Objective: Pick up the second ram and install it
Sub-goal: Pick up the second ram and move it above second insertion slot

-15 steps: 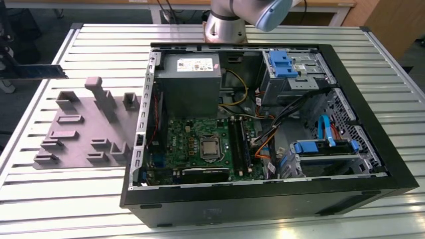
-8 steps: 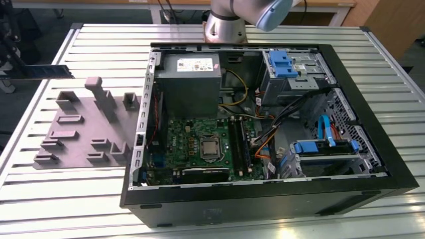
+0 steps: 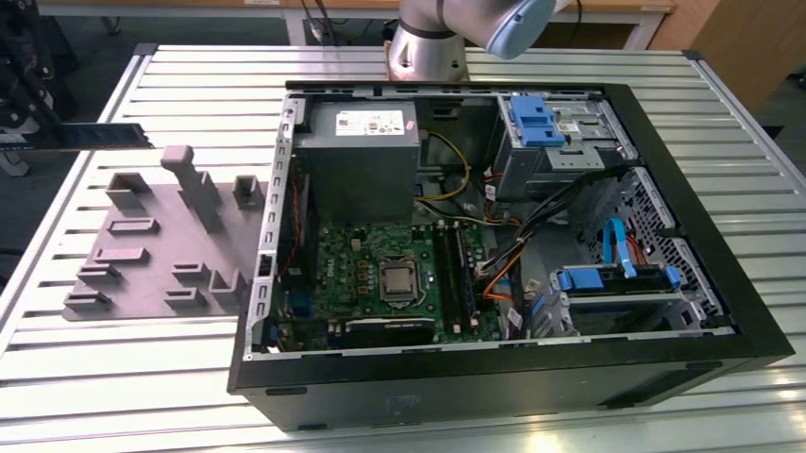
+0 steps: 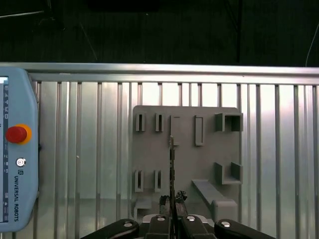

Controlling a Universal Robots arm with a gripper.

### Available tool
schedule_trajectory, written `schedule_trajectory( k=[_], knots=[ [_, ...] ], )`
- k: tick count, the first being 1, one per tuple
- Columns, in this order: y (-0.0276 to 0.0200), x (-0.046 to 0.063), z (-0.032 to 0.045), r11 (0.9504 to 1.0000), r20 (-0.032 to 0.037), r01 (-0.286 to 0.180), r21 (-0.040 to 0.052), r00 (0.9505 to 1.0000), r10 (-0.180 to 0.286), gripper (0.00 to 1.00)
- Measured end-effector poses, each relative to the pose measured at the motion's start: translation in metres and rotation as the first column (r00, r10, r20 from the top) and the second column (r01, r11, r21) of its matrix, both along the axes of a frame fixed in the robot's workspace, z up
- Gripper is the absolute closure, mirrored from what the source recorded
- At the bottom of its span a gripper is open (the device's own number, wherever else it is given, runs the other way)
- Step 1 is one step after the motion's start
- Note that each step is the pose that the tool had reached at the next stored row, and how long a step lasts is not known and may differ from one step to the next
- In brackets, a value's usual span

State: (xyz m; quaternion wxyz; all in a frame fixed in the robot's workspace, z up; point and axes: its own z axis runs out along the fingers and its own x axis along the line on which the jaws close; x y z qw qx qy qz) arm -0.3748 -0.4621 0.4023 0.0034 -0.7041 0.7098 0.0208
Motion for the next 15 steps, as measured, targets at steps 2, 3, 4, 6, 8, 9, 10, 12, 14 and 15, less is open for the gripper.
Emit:
schedule_trajectory(
  k=[2, 3, 4, 6, 8, 9, 10, 12, 14, 15],
  knots=[
    [0.0000, 0.003, -0.0001, 1.0000, 0.0000, 0.000, 0.0000, 1.0000, 0.000, 0.86],
    [0.0000, 0.004, -0.0001, 1.0000, 0.0000, 0.000, 0.0000, 1.0000, 0.000, 0.86],
    [0.0000, 0.006, -0.0001, 1.0000, 0.0000, 0.000, 0.0000, 1.0000, 0.000, 0.86],
    [0.0000, 0.009, -0.0001, 1.0000, 0.0000, 0.000, 0.0000, 1.0000, 0.000, 0.86],
    [0.0000, 0.011, -0.0001, 1.0000, -0.0001, 0.000, 0.0000, 1.0000, 0.000, 0.86],
    [0.0000, 0.013, -0.0002, 1.0000, 0.0000, 0.000, 0.0000, 1.0000, 0.000, 0.86],
    [0.0000, 0.014, -0.0002, 1.0000, 0.0000, 0.000, 0.0000, 1.0000, 0.000, 0.86],
    [0.0000, 0.017, -0.0002, 1.0000, 0.0000, 0.000, 0.0000, 1.0000, 0.000, 0.86],
    [0.0000, 0.020, -0.0003, 1.0000, 0.0000, 0.000, 0.0000, 1.0000, 0.000, 0.86],
    [0.0000, 0.021, -0.0002, 1.0000, 0.0000, 0.000, 0.0000, 1.0000, 0.000, 0.86]
  ],
)
